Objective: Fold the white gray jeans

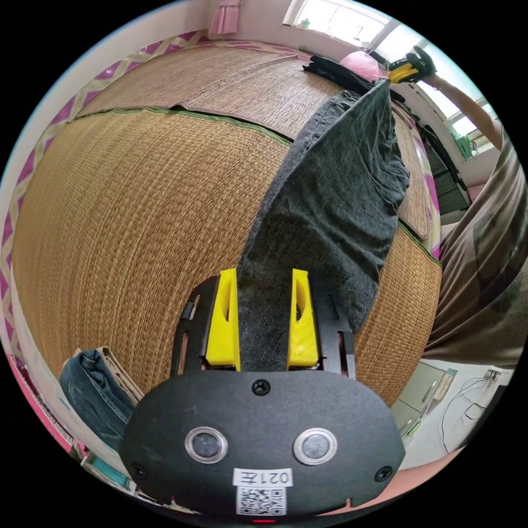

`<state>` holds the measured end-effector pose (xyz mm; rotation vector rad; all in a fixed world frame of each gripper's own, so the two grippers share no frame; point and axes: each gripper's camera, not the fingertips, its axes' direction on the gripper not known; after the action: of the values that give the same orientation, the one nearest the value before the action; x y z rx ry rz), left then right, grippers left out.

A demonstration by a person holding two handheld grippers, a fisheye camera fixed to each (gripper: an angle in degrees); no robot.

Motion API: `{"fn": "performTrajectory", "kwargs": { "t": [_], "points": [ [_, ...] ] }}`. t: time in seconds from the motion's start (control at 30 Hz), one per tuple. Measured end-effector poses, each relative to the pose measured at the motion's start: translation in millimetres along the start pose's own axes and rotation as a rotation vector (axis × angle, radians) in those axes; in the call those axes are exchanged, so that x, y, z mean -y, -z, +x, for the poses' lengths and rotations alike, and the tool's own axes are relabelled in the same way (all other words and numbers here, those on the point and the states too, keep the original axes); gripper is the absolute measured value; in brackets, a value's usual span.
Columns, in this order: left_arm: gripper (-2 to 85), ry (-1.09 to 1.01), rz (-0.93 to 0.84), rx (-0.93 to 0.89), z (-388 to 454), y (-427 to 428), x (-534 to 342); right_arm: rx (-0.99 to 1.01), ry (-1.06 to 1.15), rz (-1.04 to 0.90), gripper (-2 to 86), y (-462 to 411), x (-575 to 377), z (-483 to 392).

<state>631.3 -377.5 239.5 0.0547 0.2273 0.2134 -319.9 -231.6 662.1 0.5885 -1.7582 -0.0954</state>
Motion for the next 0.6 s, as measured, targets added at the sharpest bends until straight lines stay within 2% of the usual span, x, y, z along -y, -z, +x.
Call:
{"fn": "performTrajectory", "kwargs": {
  "t": [0.07,0.3,0.47,0.6],
  "points": [
    [3.2,-0.005,-0.058,0.031,-1.8,0.4,1.6,0.004,-0.004,0.009,-0.6,9.5,-7.3,2.7],
    [-0.7,0.019,0.069,0.010,33.2,58.8,-49.4,0.020,-0.084,0.051,-0.4,35.9,-52.0,20.0],
    [-0.9,0.094,0.233,0.019,151.3,117.6,-136.6,0.088,-0.161,0.086,-0.3,62.1,-118.3,-0.5],
    [-0.9,0.199,0.215,-0.053,230.7,90.0,-181.5,0.205,-0.231,0.019,-0.1,38.4,-176.9,-41.9]
  ]
}}
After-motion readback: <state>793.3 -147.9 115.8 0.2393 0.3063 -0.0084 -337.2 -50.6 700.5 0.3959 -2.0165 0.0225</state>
